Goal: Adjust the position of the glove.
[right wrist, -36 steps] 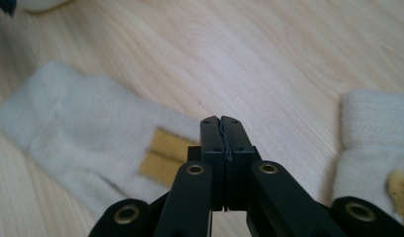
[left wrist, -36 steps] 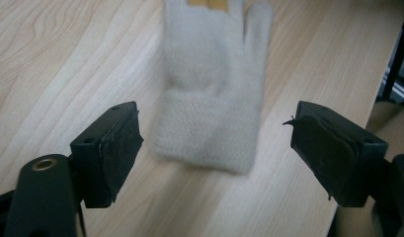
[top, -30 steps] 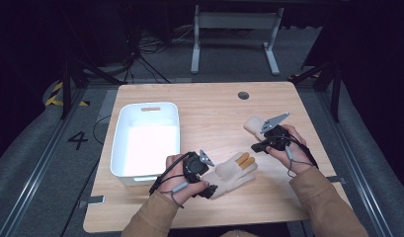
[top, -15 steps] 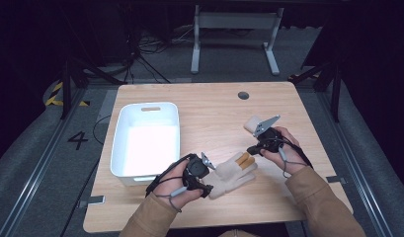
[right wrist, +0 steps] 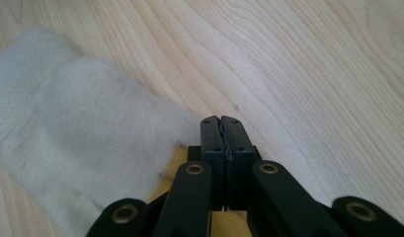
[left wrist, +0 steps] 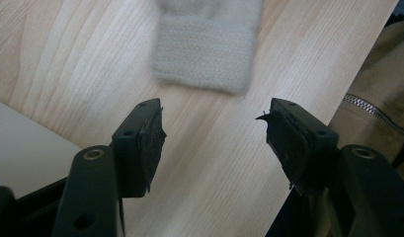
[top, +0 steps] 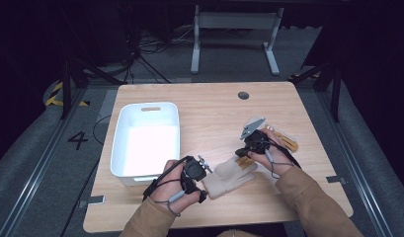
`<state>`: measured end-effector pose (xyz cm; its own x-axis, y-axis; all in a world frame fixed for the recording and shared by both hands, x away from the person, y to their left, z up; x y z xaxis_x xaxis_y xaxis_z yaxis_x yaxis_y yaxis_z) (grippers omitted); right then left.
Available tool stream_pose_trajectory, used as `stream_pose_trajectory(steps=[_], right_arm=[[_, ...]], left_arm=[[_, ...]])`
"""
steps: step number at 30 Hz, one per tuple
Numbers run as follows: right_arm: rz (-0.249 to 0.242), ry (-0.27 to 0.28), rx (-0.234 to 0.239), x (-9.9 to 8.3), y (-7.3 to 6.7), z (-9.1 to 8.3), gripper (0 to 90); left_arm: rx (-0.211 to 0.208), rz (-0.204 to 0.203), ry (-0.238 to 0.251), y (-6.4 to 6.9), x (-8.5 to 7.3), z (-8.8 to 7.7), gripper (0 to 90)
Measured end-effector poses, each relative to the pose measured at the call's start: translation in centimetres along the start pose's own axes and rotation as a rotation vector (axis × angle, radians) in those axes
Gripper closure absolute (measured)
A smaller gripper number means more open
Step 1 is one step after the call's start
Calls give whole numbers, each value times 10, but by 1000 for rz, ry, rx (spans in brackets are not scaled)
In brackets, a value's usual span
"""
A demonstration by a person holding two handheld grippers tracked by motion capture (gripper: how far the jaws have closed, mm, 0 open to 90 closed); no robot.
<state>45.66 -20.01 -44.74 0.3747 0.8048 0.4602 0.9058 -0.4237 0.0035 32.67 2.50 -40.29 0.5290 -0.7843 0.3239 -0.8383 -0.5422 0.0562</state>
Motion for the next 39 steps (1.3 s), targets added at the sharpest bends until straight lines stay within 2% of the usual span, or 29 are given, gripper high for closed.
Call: stream_pose_trajectory(steps=[10,17,24,28,39], right_arm=[[32,5,-12,0,2,11,900],[43,-13,-9,-2,3,15,900],[53,-50,6,-10,1,9,900],[57,-66,6,-17,-3,4,900],[80,-71,11,-36,-13,-5,900]], left_arm=[[7,12,-21,2,1,4,399],[4,12,-10,2,2,5,384],[-1,13,0,-2,6,5,384],[-16,30,0,-4,11,5,381],[-34,61,1,-10,25,9,377]])
Point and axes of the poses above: each handheld gripper's, and its own axes: z roughly forward along the jaws, x roughly out of its top, y roughly to its right, the point moved 3 cm from there along z, roughly forward along the jaws, and after that the axes turned 4 degrees about -y, right-handed, at the moved point
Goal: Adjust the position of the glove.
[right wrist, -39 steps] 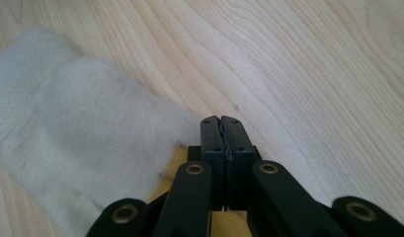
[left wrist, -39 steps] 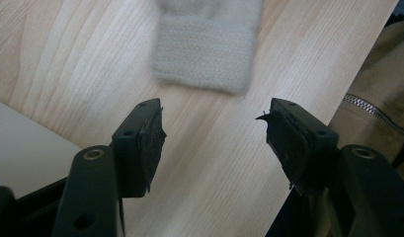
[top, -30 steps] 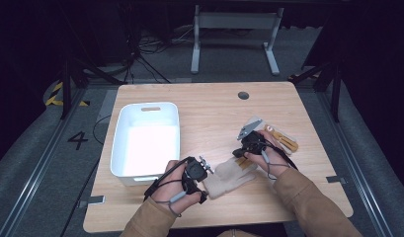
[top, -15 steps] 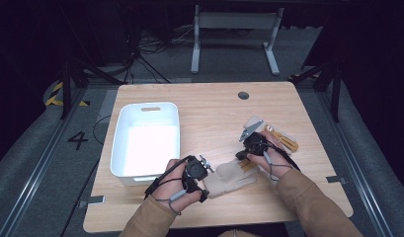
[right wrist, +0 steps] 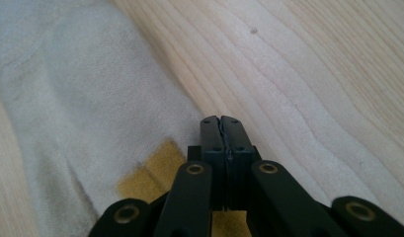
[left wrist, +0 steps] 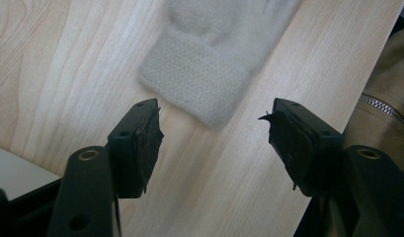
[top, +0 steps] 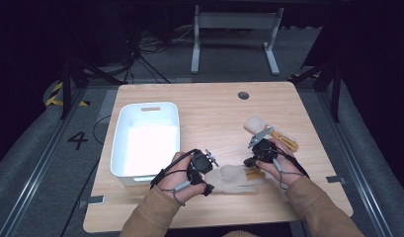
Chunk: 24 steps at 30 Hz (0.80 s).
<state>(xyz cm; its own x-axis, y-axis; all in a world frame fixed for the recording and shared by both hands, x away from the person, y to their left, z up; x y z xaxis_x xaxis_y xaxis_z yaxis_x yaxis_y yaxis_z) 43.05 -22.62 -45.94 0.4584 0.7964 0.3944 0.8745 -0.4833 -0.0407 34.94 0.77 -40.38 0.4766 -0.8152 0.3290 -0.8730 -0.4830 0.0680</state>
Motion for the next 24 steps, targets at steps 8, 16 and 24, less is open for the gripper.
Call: stream_pose_trajectory(steps=[8,16,24], right_arm=[[8,60,-4,-3,-7,-9,900],[51,170,-26,-19,-8,-39,900],[107,290,-60,-41,-4,-62,834]], left_arm=[[-7,7,-6,-4,6,4,373],[-21,21,7,-7,18,3,366],[-31,25,51,-9,30,-3,361]])
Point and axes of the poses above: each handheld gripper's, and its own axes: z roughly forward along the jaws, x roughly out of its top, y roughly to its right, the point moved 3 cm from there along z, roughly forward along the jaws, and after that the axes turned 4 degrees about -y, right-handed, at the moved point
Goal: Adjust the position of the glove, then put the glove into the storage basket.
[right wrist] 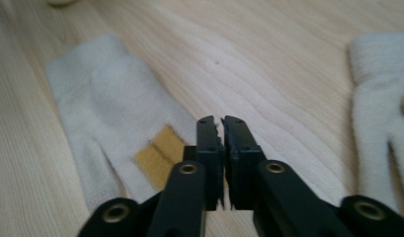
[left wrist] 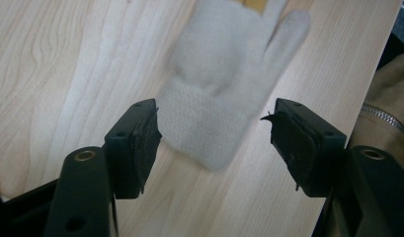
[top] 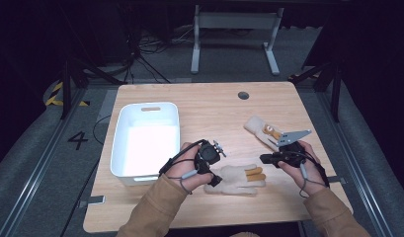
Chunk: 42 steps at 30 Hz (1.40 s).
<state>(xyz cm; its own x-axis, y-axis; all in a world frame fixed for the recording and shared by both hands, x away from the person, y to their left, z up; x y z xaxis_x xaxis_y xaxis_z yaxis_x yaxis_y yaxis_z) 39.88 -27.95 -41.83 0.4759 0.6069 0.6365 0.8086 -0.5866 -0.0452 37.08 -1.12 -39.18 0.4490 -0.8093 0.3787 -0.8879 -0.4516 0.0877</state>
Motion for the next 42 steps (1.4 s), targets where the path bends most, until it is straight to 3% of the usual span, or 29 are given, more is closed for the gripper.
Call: stream_pose_trajectory(steps=[7,13,16,24,27,33,42], right_arm=[[58,98,-51,-6,7,-16,709],[122,199,-135,-9,19,-27,601],[160,239,-134,-11,24,-28,628],[180,246,-199,-11,32,-31,590],[184,223,-227,-11,36,-32,559],[207,210,-224,-11,43,-33,542],[214,195,-273,-5,59,-26,532]], left_arm=[[-5,-9,16,-4,4,0,359],[0,-11,17,-5,3,-2,359],[0,-18,18,-4,3,-2,359],[5,-29,15,-3,-2,-3,363],[11,-29,6,-2,-5,-3,362],[27,-41,1,-2,-9,-1,364],[37,-67,-14,1,-22,-1,369]])
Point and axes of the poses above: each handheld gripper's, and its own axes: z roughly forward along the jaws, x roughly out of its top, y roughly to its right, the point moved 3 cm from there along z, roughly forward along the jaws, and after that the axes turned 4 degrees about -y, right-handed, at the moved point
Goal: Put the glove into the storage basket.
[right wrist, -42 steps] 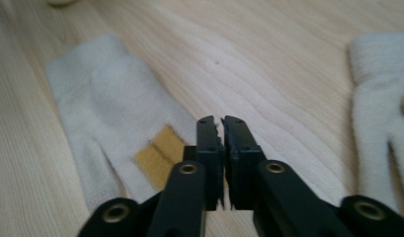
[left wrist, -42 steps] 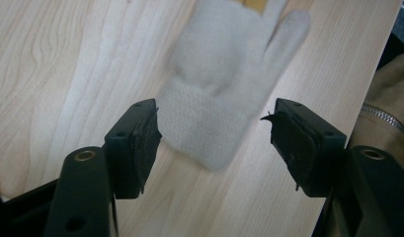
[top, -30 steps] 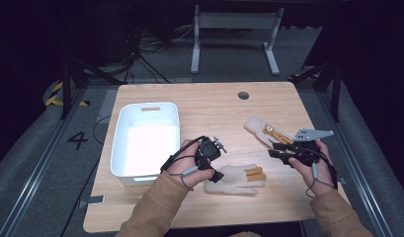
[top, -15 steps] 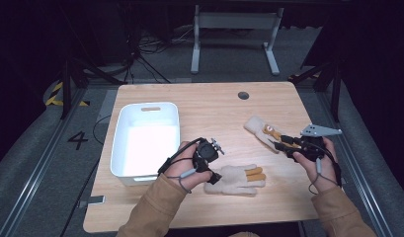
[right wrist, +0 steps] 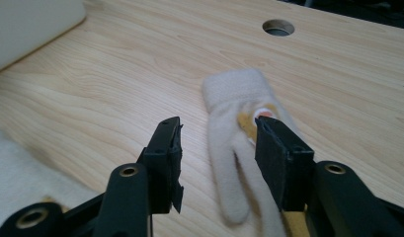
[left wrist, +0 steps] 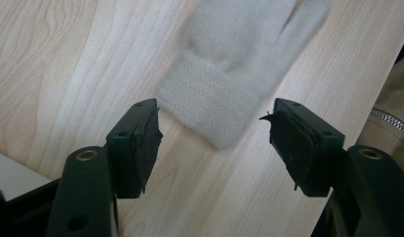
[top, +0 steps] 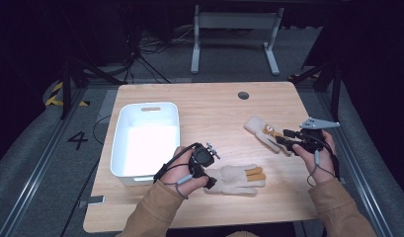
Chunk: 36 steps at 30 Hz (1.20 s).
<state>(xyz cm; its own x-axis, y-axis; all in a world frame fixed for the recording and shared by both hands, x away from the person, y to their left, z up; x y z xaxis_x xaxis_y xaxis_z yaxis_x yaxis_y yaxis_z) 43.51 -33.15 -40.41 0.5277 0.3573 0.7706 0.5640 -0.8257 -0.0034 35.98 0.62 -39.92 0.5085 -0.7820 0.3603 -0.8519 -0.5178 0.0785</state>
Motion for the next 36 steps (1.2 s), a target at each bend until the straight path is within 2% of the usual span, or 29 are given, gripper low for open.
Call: stream_pose_trajectory(steps=[6,11,17,21,24,29,36], right_arm=[[26,-35,-41,2,15,16,481],[42,-74,-44,-2,23,33,463],[60,-85,-66,-6,35,48,455],[59,-116,-80,-11,42,58,455],[54,-117,-69,-14,46,62,453],[37,-115,-64,-16,48,71,432],[22,-148,-77,-18,47,79,418]], left_arm=[[7,-29,-19,0,-14,2,366],[15,-37,-15,-1,-16,3,364],[13,-45,-28,-1,-19,5,361],[14,-48,-31,-2,-20,6,360],[12,-57,-31,-2,-21,7,360],[7,-60,-41,-3,-23,9,351],[8,-65,-44,-2,-26,7,350]])
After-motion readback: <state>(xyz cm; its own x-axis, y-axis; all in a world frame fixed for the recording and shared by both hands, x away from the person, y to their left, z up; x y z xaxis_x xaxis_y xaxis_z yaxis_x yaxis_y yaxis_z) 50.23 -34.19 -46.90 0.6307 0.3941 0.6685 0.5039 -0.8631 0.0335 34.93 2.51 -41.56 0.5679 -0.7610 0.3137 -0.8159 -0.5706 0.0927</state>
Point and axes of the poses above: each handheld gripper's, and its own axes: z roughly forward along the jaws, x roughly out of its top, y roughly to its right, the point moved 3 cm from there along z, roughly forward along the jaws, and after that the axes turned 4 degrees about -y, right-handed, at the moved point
